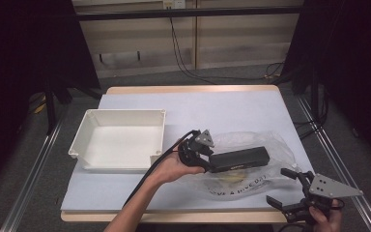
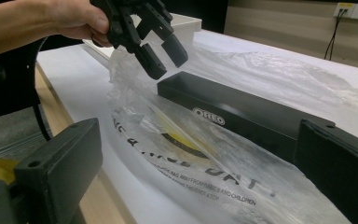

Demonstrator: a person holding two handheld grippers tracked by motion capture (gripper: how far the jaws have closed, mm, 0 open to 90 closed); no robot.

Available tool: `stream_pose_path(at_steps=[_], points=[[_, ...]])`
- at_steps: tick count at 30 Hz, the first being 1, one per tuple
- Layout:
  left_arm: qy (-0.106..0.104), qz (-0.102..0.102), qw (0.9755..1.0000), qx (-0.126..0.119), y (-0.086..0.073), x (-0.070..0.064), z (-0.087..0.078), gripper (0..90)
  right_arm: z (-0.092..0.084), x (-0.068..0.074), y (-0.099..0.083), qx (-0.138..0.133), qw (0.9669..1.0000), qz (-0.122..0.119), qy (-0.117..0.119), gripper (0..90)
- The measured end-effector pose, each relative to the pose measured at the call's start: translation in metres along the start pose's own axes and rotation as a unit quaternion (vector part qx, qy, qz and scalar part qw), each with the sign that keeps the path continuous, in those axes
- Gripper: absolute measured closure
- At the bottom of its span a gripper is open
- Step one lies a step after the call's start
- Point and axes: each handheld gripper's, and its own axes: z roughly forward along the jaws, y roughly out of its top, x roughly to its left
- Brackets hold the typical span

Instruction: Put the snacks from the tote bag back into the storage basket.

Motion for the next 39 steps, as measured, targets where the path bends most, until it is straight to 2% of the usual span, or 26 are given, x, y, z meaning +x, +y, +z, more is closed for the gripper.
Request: stream_pose_path(at_steps=[2, 4, 7, 9, 12, 15, 17, 19, 22, 27, 31, 33, 36, 39], points=[[0.001, 0.0, 1.0, 0.007, 0.001, 0.0, 0.003, 43.9, 0.001, -0.001, -0.002, 0.002, 1.0, -0.002, 0.004, 0.7], [0.012, 0.01, 0.9997, 0.019, 0.003, 0.001, 0.004, 41.7, 0.003, -0.002, -0.004, 0.004, 0.9999, -0.006, 0.01, 0.7], [0.009, 0.001, 0.9999, 0.014, 0.003, 0.004, 0.006, 38.7, 0.004, -0.002, -0.006, 0.004, 0.9999, -0.006, 0.01, 0.6], [0.001, 0.003, 0.9998, 0.021, 0.002, 0.003, 0.009, 38.6, 0.003, -0.002, -0.005, -0.002, 0.9999, -0.002, 0.011, 0.3], [0.007, 0.009, 0.9993, 0.035, 0.002, 0.002, 0.016, 38.5, 0.003, -0.002, -0.005, -0.002, 1.0, 0.001, 0.008, 0.2], [0.002, 0.009, 0.9993, 0.037, 0.001, 0.004, 0.019, 38.9, 0.005, -0.002, -0.005, -0.001, 1.0, 0.002, 0.007, 0.2], [0.004, 0.021, 0.9991, 0.037, 0.001, 0.005, 0.023, 39.7, 0.006, -0.002, -0.006, 0.0, 1.0, 0.002, 0.006, 0.1], [0.006, 0.023, 0.999, 0.038, 0.001, 0.004, 0.023, 39.7, 0.008, -0.002, -0.006, 0.002, 1.0, 0.002, 0.006, 0.1], [0.007, 0.028, 0.9988, 0.04, 0.001, 0.004, 0.024, 39.8, 0.009, -0.002, -0.006, 0.002, 1.0, -0.006, 0.003, 0.1], [0.008, 0.026, 0.9988, 0.04, 0.001, 0.004, 0.03, 39.2, 0.009, -0.001, -0.006, 0.001, 1.0, -0.003, 0.005, 0.0], [-0.002, 0.022, 0.9989, 0.041, 0.001, 0.008, 0.034, 39.1, 0.01, -0.002, -0.006, 0.004, 1.0, -0.006, 0.007, 0.0], [-0.005, 0.025, 0.9985, 0.048, 0.001, 0.008, 0.036, 38.9, 0.011, -0.002, -0.007, 0.005, 0.9999, -0.003, 0.009, 0.1], [-0.007, 0.016, 0.9985, 0.051, 0.0, 0.009, 0.041, 38.5, 0.011, -0.002, -0.008, 0.005, 0.9999, -0.007, 0.008, 0.0], [-0.007, 0.02, 0.9977, 0.065, 0.0, 0.008, 0.046, 38.6, 0.011, -0.003, -0.008, 0.005, 1.0, -0.006, 0.004, 0.0]])
